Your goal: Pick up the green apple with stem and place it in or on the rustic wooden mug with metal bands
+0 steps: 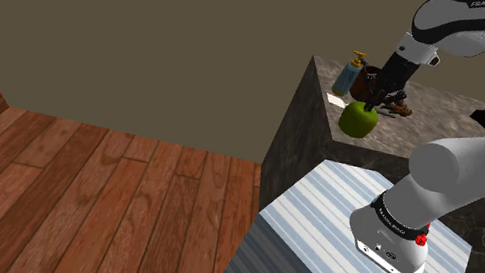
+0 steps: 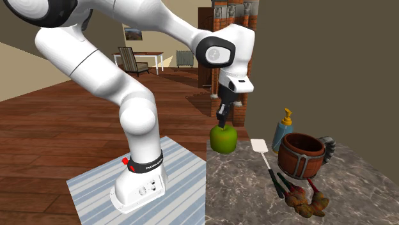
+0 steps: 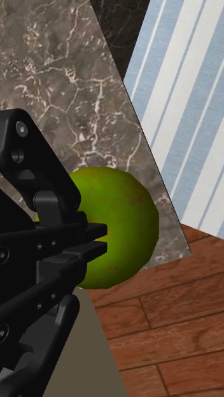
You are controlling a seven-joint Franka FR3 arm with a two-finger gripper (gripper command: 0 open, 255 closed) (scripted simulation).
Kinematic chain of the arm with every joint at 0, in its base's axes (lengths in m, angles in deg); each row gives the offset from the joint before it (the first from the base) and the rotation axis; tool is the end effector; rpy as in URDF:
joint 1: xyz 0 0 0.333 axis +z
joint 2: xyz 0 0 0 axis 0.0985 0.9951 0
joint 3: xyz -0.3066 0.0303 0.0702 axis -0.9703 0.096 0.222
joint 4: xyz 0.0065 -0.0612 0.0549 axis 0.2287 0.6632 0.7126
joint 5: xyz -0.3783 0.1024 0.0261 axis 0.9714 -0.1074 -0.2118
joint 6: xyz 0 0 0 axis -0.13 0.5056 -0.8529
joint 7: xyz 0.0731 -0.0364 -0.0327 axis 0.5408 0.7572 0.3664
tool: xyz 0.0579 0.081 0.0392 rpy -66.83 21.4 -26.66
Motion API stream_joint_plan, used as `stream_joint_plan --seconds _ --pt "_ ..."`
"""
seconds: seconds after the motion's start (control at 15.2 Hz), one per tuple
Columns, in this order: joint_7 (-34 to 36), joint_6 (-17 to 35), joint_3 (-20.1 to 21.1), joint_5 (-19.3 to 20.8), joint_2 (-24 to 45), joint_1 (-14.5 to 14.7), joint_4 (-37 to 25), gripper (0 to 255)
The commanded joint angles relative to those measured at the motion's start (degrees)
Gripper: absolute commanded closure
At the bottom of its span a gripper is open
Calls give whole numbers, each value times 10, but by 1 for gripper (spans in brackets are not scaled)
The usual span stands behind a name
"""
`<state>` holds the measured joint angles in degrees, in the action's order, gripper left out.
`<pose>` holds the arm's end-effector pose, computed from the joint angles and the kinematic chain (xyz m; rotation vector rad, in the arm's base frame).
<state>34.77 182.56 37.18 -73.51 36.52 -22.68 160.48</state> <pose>0.2495 -0.1871 0.3963 -2.4609 1.7323 0.1378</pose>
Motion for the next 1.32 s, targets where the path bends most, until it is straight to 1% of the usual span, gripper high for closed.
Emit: stream_joint_plan --seconds 0.0,0.59,1.25 --pt "1 -15 1 0 -6 0 -9 255" --pt "10 -93 8 -2 -28 0 -66 255" --pt "18 -173 13 -5 -36 3 -138 255"
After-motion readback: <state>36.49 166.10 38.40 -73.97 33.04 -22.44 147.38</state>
